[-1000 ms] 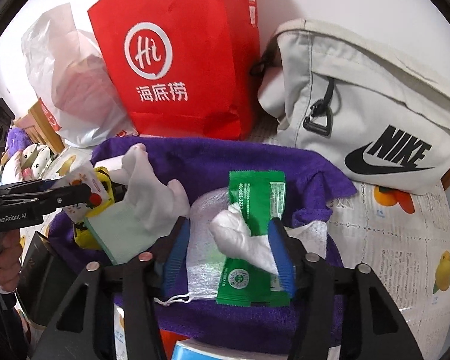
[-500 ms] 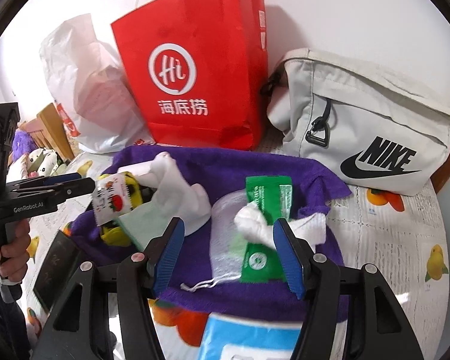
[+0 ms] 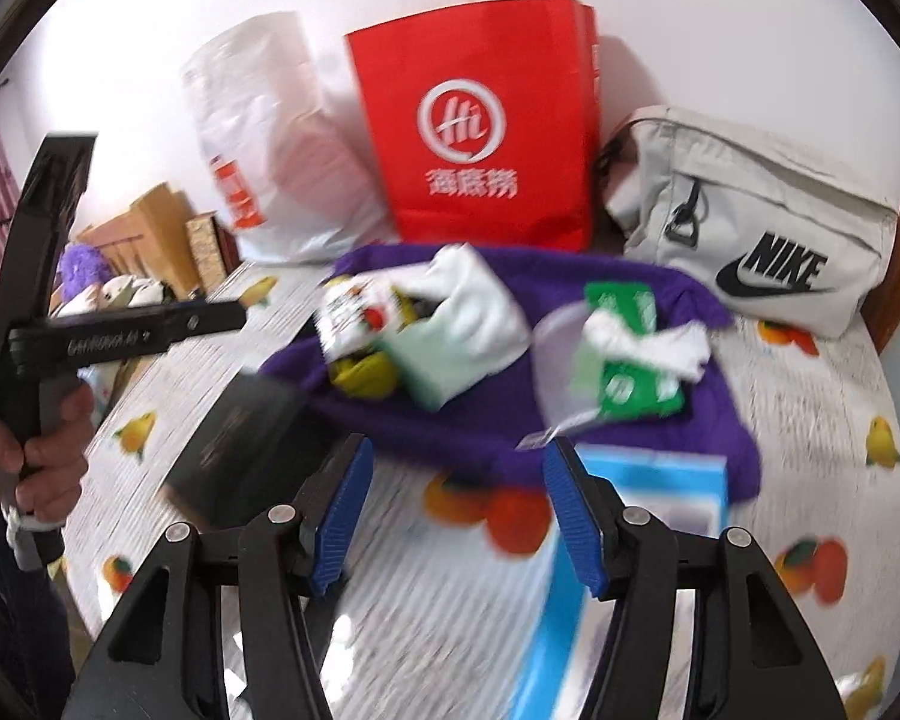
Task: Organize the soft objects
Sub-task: 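Grasp the black strap on the bed with the right tool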
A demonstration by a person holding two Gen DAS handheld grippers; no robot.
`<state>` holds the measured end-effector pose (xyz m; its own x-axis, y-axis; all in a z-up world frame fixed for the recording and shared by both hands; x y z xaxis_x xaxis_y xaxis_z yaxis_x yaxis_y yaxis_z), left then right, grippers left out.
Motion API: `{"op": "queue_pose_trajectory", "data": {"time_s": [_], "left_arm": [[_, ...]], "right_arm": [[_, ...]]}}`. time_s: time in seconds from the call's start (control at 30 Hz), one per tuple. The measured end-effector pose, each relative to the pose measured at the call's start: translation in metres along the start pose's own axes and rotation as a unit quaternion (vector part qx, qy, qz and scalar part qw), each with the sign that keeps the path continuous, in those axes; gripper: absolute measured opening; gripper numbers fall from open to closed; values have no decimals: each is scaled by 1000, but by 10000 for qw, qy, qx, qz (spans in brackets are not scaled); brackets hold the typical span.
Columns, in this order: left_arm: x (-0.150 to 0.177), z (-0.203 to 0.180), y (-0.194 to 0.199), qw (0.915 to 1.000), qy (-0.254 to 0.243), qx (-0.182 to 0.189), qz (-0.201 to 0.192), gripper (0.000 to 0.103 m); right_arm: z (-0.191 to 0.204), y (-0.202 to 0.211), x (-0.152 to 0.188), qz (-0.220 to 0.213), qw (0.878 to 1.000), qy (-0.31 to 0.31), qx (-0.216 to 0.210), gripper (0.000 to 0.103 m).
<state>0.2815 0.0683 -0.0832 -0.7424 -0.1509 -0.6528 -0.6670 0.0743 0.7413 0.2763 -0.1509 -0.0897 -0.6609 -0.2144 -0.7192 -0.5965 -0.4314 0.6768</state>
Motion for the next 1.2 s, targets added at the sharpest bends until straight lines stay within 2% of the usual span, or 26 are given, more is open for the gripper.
{"op": "queue_pose_trajectory", "data": {"time_s": [0.2,0.33,0.53,0.7,0.8,0.87,0.9,0.97,1.2], "left_arm": [[29,12,27,9998,168,-16,-94,51],[51,24,37,9993,358,32,-72,51],[78,34,47,9994,355,-18,-57,51],[94,48,53,9991,429,16,-31,51],[100,55,54,9988,486,42,-16,51],[104,60,55,9985,541,60,-18,51],[104,62,55,9984,565,78,-20,51],[106,66,54,9981,606,118,-22,51],[114,74,51,9972,706,232,14,51]], "right_arm": [[34,14,51,265,9992,-99,-275,51],[49,6,83,592,9973,-200,-391,40],[67,-8,115,846,9952,-331,-374,40],[83,-21,126,1005,9945,-171,-222,40],[92,-28,130,1009,9949,-27,28,40],[94,-31,131,889,9956,35,295,33],[95,-32,131,849,9955,58,424,24],[95,-35,131,747,9951,110,631,22],[91,-31,132,792,9949,-55,630,24]]}}
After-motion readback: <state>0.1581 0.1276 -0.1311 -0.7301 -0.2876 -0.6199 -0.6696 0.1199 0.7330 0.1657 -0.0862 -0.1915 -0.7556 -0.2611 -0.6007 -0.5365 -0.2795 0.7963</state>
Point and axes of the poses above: each gripper's, at about its wrist camera, not at the fingertips, and y roughly against the way its jaws point, z to its left, x to its underside, the point moved 3 cm from there along -y, roughly the way its jaws point, and after that the axes turned 4 degrees about -z, right-handed, at the moved point
